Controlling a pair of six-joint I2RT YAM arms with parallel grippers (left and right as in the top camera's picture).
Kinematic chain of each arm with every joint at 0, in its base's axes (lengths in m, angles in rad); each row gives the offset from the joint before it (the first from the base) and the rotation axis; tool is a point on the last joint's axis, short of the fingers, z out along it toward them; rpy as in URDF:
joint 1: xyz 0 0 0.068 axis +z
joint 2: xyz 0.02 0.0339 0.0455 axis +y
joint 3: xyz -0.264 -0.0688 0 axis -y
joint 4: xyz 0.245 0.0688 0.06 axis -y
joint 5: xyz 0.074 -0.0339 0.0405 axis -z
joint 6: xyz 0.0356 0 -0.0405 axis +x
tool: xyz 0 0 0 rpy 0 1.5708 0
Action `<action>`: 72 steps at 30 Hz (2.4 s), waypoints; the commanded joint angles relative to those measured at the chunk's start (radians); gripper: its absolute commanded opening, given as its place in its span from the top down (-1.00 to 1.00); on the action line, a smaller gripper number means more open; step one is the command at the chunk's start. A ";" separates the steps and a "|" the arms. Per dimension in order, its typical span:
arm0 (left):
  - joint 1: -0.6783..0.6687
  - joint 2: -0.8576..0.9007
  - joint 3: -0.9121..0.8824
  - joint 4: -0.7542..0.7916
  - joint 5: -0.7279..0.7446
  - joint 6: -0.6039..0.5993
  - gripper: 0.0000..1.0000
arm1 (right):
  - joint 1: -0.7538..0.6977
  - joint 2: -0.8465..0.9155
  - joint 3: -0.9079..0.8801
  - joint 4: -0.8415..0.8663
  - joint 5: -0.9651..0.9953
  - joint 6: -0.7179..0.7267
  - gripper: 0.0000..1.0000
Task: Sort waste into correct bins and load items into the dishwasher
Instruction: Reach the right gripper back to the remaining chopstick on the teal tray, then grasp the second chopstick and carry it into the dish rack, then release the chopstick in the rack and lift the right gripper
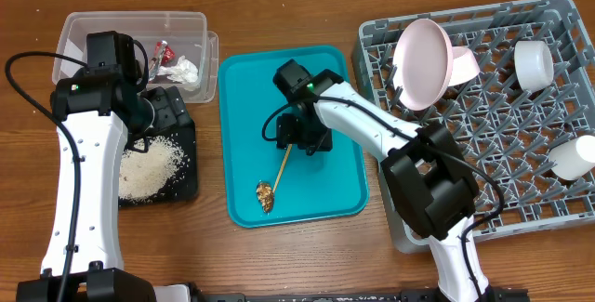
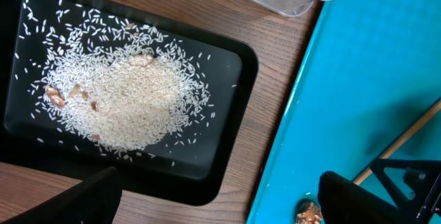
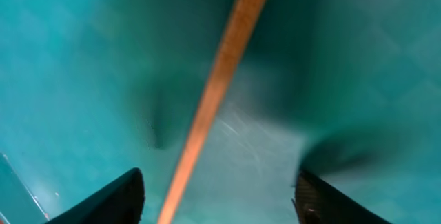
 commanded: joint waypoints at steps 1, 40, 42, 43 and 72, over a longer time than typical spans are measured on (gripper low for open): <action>-0.002 -0.019 0.012 0.003 0.012 -0.006 -0.84 | 0.015 0.082 0.008 -0.011 0.045 0.042 -0.19; -0.002 -0.019 0.012 -0.001 0.011 -0.006 -0.86 | -0.142 -0.192 0.098 -0.352 0.211 -0.367 0.92; -0.002 -0.019 0.012 -0.001 0.012 -0.006 -0.88 | -0.175 -0.260 0.100 -0.372 0.227 -0.419 0.92; -0.002 -0.019 0.012 -0.001 0.013 -0.006 -0.88 | -0.197 -0.291 0.100 -0.384 0.226 -0.446 0.92; -0.011 -0.019 0.012 -0.018 0.136 -0.005 -0.91 | -0.376 -0.370 -0.169 -0.323 0.192 -0.665 0.47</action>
